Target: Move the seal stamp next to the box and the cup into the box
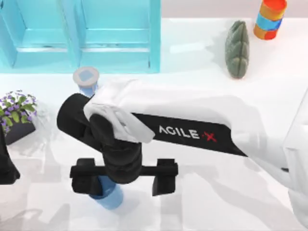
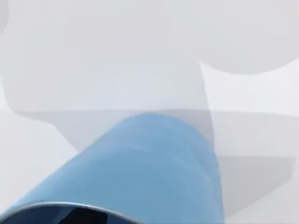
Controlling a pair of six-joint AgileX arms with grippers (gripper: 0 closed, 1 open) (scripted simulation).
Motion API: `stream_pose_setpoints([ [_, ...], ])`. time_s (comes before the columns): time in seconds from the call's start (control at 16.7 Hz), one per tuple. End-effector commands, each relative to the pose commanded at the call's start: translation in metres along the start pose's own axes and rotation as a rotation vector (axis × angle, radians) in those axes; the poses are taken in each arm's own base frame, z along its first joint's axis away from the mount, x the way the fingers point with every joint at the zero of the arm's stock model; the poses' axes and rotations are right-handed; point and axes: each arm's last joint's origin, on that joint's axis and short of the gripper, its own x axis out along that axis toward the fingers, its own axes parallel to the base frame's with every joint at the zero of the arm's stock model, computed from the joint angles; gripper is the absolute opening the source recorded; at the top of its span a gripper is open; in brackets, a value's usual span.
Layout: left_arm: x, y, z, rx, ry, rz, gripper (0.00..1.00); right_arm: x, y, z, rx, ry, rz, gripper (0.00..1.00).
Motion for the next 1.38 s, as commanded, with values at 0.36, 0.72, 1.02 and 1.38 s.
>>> stream_pose_setpoints([
  [0.36,0.0000,0.0000,0.0000,0.000,0.000,0.000,1.00,0.0000,0.0000,0.0000,0.000,0.000,0.000,0.77],
  [0.72,0.0000,0.0000,0.0000,0.000,0.000,0.000,1.00,0.0000,0.0000,0.0000,0.000,0.000,0.000,0.32],
  [1.02,0.0000,0.0000,0.0000,0.000,0.000,0.000,1.00,0.0000,0.0000,0.0000,0.000,0.000,0.000,0.00],
  [1.38,0.0000,0.0000,0.0000,0.000,0.000,0.000,1.00,0.0000,0.0000,0.0000,0.000,0.000,0.000,0.00],
])
